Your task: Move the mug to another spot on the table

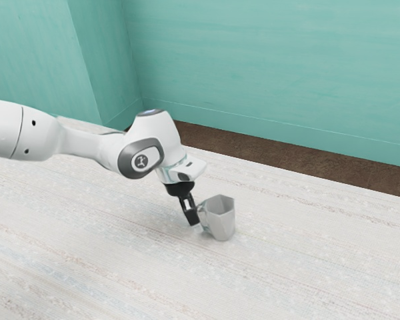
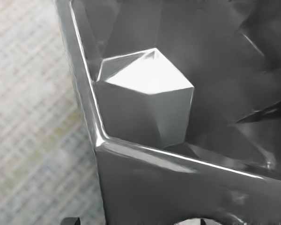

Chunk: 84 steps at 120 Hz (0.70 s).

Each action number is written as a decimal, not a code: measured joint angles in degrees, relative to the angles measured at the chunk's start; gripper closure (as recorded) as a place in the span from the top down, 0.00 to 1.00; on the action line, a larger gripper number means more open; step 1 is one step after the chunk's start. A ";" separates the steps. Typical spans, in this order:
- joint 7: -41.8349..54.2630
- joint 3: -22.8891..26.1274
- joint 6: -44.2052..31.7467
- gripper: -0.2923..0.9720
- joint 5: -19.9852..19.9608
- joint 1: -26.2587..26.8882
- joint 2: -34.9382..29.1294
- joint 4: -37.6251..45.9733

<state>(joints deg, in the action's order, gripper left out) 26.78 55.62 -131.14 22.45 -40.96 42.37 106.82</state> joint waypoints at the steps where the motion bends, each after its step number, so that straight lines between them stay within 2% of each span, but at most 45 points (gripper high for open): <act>1: 0.07 0.00 -0.21 0.46 -0.02 0.00 0.02 0.01; 60: 3.54 -0.46 -11.88 0.29 -0.37 -0.79 0.33 2.12; 84: 4.51 0.77 -16.42 0.26 -0.38 -3.84 -3.45 5.67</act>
<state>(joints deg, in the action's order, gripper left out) 31.30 56.39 -147.56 22.07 -44.81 38.92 112.49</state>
